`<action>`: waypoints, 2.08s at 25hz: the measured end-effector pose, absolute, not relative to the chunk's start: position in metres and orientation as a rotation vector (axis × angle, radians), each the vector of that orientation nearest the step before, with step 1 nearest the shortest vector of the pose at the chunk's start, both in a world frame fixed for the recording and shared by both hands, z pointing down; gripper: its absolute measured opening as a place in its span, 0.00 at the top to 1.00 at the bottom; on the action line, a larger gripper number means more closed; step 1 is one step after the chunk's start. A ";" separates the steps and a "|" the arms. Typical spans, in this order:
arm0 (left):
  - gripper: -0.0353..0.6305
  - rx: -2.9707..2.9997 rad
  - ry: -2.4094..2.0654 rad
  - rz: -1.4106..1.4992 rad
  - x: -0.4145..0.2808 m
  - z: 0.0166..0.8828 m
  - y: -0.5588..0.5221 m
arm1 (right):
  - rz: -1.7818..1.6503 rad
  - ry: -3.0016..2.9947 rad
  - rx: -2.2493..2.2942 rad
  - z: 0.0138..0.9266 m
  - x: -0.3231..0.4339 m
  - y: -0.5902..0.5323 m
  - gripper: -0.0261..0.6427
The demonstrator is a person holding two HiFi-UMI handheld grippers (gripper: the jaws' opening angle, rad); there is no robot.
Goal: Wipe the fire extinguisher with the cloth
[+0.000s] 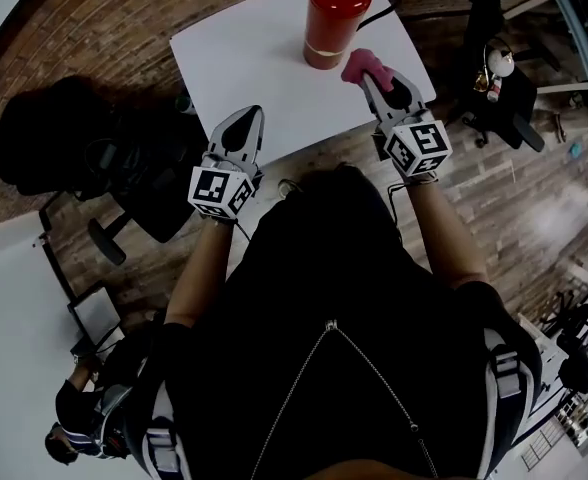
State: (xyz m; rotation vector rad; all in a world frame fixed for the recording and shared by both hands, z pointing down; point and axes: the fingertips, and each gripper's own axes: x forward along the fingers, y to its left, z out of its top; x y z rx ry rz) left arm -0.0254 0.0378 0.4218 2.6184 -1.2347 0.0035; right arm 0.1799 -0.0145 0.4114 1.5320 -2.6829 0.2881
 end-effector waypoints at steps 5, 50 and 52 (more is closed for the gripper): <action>0.92 2.596 -1.225 0.011 -0.027 0.429 0.037 | 0.264 -2.670 1.556 0.409 0.187 -0.031 0.81; 0.92 2.492 -1.378 0.126 0.005 0.447 -0.079 | 0.288 -2.546 1.550 0.503 0.229 -0.152 0.81; 0.92 2.490 -1.372 0.129 0.003 0.449 -0.079 | 0.289 -2.537 1.552 0.508 0.230 -0.152 0.81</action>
